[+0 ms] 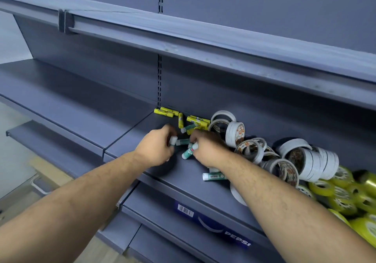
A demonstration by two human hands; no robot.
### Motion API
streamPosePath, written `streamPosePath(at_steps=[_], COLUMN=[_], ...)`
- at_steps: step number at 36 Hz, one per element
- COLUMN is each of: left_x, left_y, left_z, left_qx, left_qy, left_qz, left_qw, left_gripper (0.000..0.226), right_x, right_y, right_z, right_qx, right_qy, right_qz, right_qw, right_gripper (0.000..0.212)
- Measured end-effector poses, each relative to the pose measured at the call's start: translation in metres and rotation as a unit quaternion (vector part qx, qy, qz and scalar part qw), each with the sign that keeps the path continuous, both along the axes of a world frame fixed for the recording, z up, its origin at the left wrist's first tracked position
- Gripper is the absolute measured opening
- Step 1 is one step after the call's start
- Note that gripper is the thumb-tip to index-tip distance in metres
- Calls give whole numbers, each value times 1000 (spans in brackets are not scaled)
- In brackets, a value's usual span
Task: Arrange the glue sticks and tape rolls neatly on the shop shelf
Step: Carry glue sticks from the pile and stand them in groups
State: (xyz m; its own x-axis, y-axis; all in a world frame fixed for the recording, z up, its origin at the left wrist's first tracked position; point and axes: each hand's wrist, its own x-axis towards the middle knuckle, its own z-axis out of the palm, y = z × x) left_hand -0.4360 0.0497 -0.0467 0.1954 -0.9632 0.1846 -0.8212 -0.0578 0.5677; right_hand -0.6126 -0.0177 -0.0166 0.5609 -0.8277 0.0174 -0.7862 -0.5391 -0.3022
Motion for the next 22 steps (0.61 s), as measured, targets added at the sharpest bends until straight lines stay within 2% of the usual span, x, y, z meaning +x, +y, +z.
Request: streamPosePath(at_steps=[4, 14, 17, 22], left_x=[1, 5, 5, 0], left_y=[2, 9, 8, 1], left_z=[7, 15, 21, 32], left_qx=[-17, -8, 6, 3], left_qy=[30, 82, 97, 118], left_qz=[22, 16, 12, -10], left_qw=[999, 996, 995, 993], left_gripper=[12, 16, 18, 18], right_x=[6, 8, 7, -3], right_y=[1, 1, 2, 5], right_z=[4, 2, 4, 16], right_qx=[26, 40, 68, 77], right_qy=[-58, -34, -69, -141], right_qz=[-20, -35, -59, -92], right_qw=[998, 998, 994, 983], right_gripper=[18, 8, 9, 25])
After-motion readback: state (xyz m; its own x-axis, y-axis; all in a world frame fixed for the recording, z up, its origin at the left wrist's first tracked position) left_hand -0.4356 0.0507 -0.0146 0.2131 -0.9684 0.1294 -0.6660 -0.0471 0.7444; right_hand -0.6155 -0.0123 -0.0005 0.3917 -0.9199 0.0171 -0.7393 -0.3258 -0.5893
